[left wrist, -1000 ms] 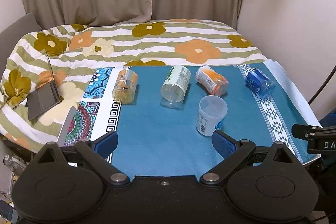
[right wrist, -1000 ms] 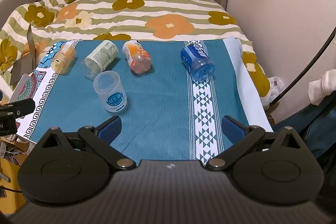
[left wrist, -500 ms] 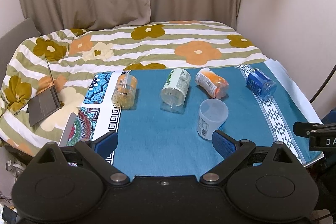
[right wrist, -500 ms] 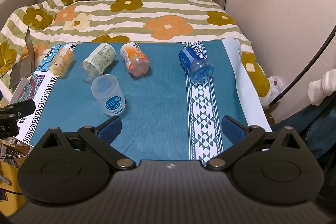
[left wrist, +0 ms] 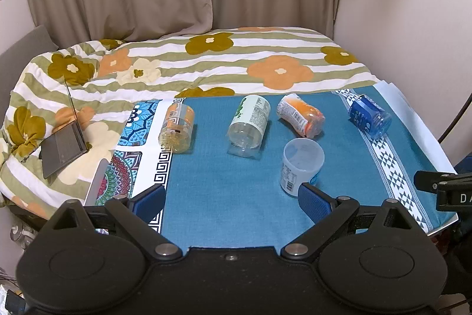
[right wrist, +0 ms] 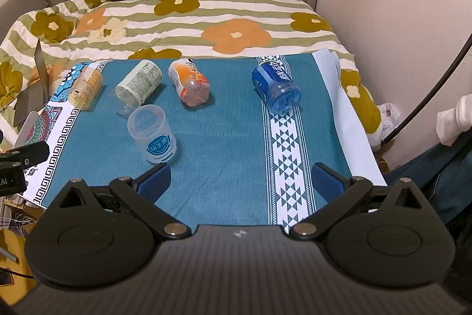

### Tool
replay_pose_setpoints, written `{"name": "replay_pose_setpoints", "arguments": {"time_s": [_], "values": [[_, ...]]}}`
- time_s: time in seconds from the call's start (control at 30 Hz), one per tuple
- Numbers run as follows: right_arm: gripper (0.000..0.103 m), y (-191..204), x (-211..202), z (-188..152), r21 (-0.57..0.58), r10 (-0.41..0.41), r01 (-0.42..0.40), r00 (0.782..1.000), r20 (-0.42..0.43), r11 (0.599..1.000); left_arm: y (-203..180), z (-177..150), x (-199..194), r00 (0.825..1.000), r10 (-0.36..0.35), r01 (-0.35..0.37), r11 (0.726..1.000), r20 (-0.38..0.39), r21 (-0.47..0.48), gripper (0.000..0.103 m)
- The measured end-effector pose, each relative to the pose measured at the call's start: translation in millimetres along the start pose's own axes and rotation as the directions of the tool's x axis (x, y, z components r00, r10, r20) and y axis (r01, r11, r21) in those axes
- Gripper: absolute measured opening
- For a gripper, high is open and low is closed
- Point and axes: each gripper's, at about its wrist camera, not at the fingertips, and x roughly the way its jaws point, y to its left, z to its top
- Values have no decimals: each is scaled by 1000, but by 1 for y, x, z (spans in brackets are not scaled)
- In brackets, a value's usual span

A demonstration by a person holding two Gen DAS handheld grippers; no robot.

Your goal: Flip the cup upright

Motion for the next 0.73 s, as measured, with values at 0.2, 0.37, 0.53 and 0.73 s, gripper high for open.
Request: {"name": "replay_pose_setpoints", "arguments": {"time_s": [0.2,0.37,0.53,0.73], "values": [[103,0,1,0,2,1,-1,1000,3,1000,2,0,0,1000,3,-3,1000,4,-8,99],[103,1,1,2,2,1,-1,1000,7,1000,2,0,0,1000,4,-4,1000,8,-16,99],[103,2,2,2,0,4,-4,1000,5,1000,3,0,2,1000,6,-6,1000,6,-18,99],[103,3,5,5,-4,12,-12,1000,1,1000,5,0,2,1000,17,-17,1000,11,-22,99]]}}
